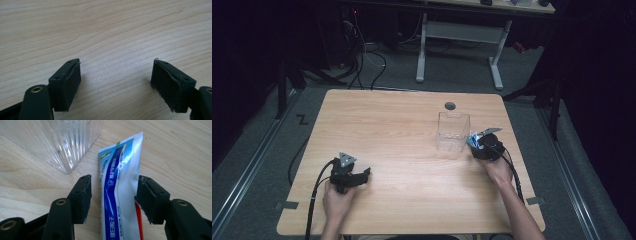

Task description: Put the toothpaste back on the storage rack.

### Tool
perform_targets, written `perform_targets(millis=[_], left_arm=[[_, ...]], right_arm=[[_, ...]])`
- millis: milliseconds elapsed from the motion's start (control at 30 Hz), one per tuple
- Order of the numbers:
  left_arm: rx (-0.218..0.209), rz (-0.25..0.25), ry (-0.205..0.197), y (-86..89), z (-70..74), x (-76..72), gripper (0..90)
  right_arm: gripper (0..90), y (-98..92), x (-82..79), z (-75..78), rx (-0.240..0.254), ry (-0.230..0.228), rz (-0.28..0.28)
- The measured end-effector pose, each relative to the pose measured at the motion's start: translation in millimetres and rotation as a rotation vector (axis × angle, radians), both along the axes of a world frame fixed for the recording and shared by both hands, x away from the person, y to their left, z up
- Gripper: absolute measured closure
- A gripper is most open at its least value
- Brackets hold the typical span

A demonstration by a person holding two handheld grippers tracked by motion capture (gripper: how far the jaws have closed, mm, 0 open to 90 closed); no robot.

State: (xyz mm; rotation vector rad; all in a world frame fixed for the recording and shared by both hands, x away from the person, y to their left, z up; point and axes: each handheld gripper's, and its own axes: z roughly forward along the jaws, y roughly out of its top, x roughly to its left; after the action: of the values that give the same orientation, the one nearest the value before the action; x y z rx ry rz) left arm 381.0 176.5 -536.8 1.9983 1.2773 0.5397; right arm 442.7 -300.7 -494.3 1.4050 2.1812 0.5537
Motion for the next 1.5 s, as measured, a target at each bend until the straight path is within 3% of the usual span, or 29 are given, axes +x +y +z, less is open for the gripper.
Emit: perform_targets(millis=[267, 500, 633, 1100, 1200, 1300, 1333, 1500], left_arm=[[0.000, 0.000, 0.000, 0.0, 0.0, 0.0, 24.3], [-0.001, 0.000, 0.000, 0.0, 0.0, 0.0, 24.3], [0.000, 0.000, 0.000, 0.0, 0.0, 0.0, 24.3], [-0.001, 0.000, 0.000, 0.0, 0.0, 0.0, 24.3], [-0.001, -0.001, 0.002, 0.2, 0.1, 0.0, 24.3], [0.000, -0.001, 0.002, 0.2, 0.1, 0.0, 24.3], [-0.001, -0.001, 0.002, 0.2, 0.1, 0.0, 24.3], [-0.002, 0.000, 0.000, 0.2, 0.0, 0.0, 24.3]], right_arm=[[50.1, 1.3, 8.5, -0.1, -0.034, 0.022, -0.019], [54.1, -2.1, 16.8, -1.7, -0.060, 0.078, -0.030], [58.3, -9.4, 22.4, -5.5, -0.042, 0.126, -0.045], [64.0, -19.2, 32.5, -2.5, 0.020, 0.210, -0.040], [67.5, -17.1, 30.6, -0.9, -0.007, 0.188, -0.025], [68.9, -18.1, 30.0, 0.0, -0.002, 0.186, -0.019], [70.0, -20.6, 29.9, 0.7, 0.030, 0.188, -0.025], [71.6, -29.4, 28.0, 2.6, 0.094, 0.195, -0.030]])
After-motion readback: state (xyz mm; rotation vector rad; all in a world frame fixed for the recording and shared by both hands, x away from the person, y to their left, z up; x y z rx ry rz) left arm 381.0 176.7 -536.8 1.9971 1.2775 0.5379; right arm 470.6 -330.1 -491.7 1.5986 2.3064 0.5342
